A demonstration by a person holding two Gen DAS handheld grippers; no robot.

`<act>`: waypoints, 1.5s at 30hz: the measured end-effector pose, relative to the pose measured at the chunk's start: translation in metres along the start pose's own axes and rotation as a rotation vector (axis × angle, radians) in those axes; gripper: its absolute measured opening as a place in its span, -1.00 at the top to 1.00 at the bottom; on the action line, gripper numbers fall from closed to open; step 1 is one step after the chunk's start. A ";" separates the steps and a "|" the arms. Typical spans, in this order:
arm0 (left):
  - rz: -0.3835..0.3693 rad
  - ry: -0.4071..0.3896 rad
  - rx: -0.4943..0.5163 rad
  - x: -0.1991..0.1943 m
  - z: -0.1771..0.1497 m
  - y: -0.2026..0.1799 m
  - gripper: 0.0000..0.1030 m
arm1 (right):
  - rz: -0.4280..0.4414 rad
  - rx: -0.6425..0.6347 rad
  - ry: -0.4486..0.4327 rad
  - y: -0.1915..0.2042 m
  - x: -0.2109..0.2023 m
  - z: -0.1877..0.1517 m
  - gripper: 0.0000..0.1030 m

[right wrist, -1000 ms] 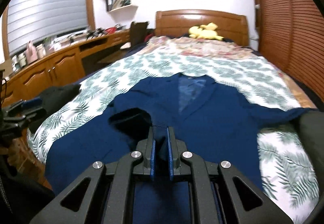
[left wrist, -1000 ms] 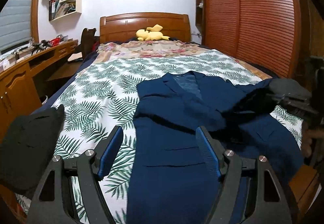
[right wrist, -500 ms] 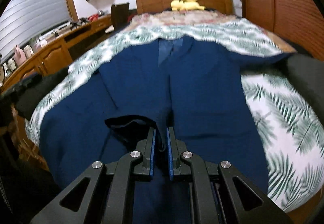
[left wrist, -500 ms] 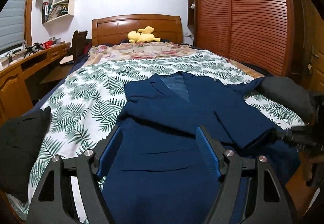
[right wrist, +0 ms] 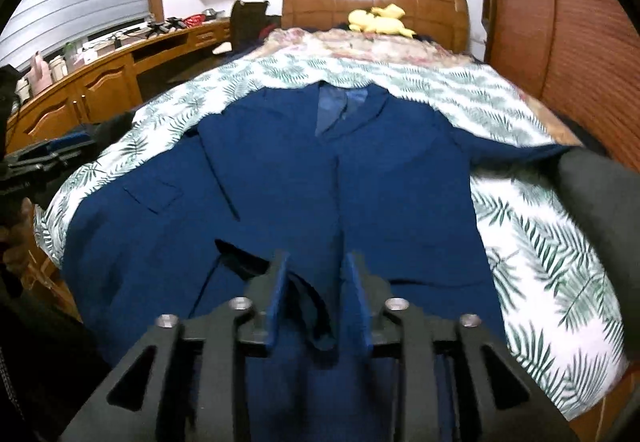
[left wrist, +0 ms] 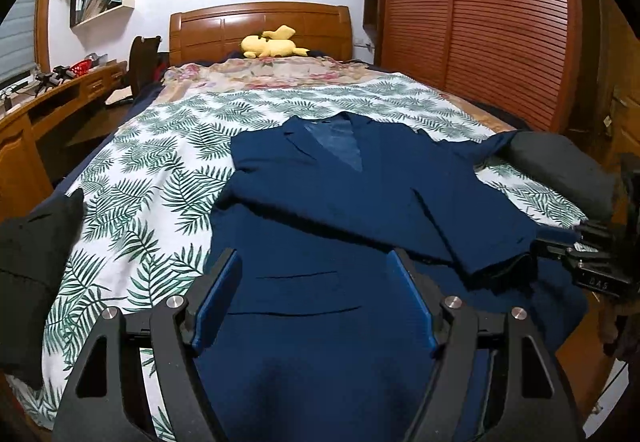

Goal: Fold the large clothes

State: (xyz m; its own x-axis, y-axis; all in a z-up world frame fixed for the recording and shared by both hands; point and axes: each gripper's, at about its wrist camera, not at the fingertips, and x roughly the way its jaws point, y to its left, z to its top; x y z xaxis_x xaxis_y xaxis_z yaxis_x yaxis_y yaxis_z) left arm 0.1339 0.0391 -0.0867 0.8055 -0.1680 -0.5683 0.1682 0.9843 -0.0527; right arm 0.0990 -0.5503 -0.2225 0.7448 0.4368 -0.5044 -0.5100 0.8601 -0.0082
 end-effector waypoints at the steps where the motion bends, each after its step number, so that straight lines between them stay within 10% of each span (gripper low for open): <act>1: -0.003 -0.001 0.003 0.000 0.000 -0.001 -0.47 | 0.008 -0.010 -0.006 0.000 0.000 -0.001 0.17; 21: -0.015 0.005 0.041 -0.001 0.000 -0.013 -0.47 | 0.063 -0.127 0.153 0.019 0.070 0.006 0.02; 25: -0.018 0.004 0.040 -0.002 0.001 -0.013 -0.47 | 0.072 -0.113 0.146 0.008 0.066 0.011 0.78; 27: -0.021 0.004 0.038 -0.002 0.001 -0.012 -0.47 | 0.062 -0.112 0.120 0.000 0.060 0.013 0.83; 45: -0.061 0.002 0.038 0.023 0.017 -0.051 -0.47 | -0.122 0.124 -0.002 -0.093 0.019 0.007 0.62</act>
State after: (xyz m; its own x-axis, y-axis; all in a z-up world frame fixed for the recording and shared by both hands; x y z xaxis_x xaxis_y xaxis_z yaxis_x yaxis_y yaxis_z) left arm 0.1533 -0.0158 -0.0829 0.7919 -0.2276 -0.5667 0.2387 0.9695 -0.0557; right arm 0.1638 -0.6200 -0.2255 0.7989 0.3272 -0.5048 -0.3586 0.9328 0.0371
